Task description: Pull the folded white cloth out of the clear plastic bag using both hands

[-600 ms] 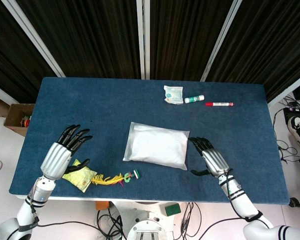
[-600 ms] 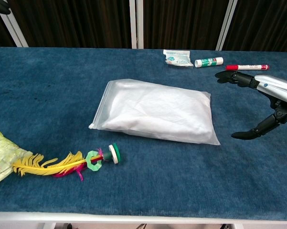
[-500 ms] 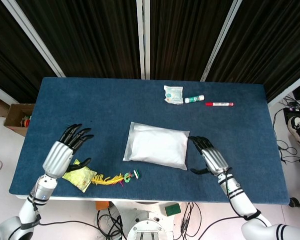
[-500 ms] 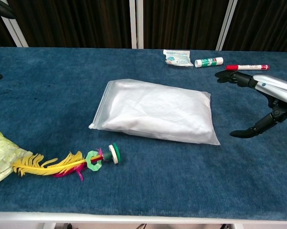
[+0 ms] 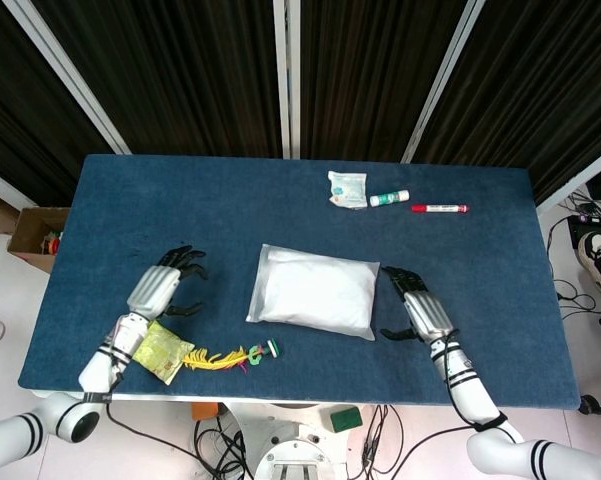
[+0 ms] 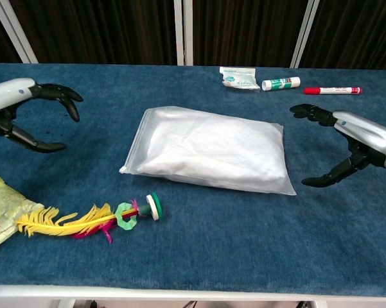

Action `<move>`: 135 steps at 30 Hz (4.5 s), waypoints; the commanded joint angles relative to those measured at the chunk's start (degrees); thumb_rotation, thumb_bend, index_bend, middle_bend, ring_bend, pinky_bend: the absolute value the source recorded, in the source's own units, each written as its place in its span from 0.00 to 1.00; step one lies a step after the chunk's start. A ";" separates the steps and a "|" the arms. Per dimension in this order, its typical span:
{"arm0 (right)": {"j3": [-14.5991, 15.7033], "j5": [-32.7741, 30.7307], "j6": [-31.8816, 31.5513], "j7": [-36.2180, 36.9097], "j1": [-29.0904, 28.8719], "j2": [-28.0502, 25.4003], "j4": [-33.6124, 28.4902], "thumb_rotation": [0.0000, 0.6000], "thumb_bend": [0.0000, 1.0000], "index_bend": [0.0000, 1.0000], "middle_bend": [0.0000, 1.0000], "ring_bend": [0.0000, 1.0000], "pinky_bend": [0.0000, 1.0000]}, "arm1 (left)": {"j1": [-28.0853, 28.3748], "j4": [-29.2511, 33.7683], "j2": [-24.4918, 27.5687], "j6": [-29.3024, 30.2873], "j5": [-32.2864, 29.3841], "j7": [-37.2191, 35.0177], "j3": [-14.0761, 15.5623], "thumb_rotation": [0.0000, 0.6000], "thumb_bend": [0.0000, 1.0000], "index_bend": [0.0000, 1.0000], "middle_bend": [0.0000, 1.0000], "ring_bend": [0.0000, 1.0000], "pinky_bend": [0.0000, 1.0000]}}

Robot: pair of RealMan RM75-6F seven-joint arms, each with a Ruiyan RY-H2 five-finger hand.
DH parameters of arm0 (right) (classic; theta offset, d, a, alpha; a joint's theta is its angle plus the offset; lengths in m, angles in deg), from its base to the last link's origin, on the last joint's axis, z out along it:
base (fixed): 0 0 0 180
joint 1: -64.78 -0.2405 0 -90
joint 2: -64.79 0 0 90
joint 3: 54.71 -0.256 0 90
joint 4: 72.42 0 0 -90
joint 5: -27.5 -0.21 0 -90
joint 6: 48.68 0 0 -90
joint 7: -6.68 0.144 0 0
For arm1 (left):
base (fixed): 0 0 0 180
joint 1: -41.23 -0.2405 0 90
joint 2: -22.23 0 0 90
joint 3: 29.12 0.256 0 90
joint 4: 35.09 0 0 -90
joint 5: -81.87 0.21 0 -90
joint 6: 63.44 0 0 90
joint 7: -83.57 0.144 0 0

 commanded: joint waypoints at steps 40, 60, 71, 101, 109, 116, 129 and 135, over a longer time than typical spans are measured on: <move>-1.28 -0.20 1.77 2.58 -2.06 5.13 6.34 1.00 0.08 0.00 0.06 0.00 0.00 | 15.60 -23.81 -21.06 -8.15 1.39 -18.40 -0.98 1.00 0.28 0.36 0.14 0.03 0.08; -1.93 -0.73 1.94 2.49 -2.55 5.14 5.96 1.00 0.08 0.00 0.07 0.00 0.00 | 17.64 -35.56 -29.62 -4.98 1.67 -21.74 -1.14 1.00 0.39 0.60 0.21 0.03 0.04; -2.15 0.63 0.13 2.37 -1.95 -0.03 2.39 1.00 0.09 0.00 0.09 0.00 0.00 | 16.91 -39.68 -32.48 -1.51 1.55 -16.86 -1.03 1.00 0.59 0.74 0.29 0.03 0.02; -4.12 -12.42 22.68 -24.62 -22.22 -2.01 15.09 1.00 0.20 0.33 0.20 0.00 0.00 | 15.04 -29.92 -25.82 -1.12 0.55 -14.09 -0.63 1.00 0.61 0.77 0.30 0.04 0.02; -3.18 -8.78 21.34 -18.95 -22.09 1.24 19.52 1.00 0.32 0.47 0.26 0.00 0.00 | 14.92 -30.65 -26.03 -1.43 0.41 -14.69 -0.57 1.00 0.61 0.77 0.29 0.04 0.02; -2.53 -6.58 21.46 -15.92 -22.52 2.48 21.49 1.00 0.33 0.48 0.26 0.00 0.00 | 14.94 -31.06 -26.24 -1.33 0.49 -14.99 -0.58 1.00 0.61 0.77 0.29 0.04 0.02; -1.84 -3.36 18.27 -11.65 -21.74 4.62 24.38 1.00 0.48 0.67 0.36 0.06 0.04 | 14.56 -31.73 -26.29 -1.45 0.21 -14.95 -0.57 1.00 0.61 0.77 0.29 0.04 0.02; -1.59 -2.36 16.65 -10.92 -20.99 3.92 24.50 1.00 0.53 0.73 0.40 0.07 0.04 | 14.10 -31.12 -25.44 -0.45 0.44 -14.66 -0.52 1.00 0.61 0.77 0.29 0.04 0.02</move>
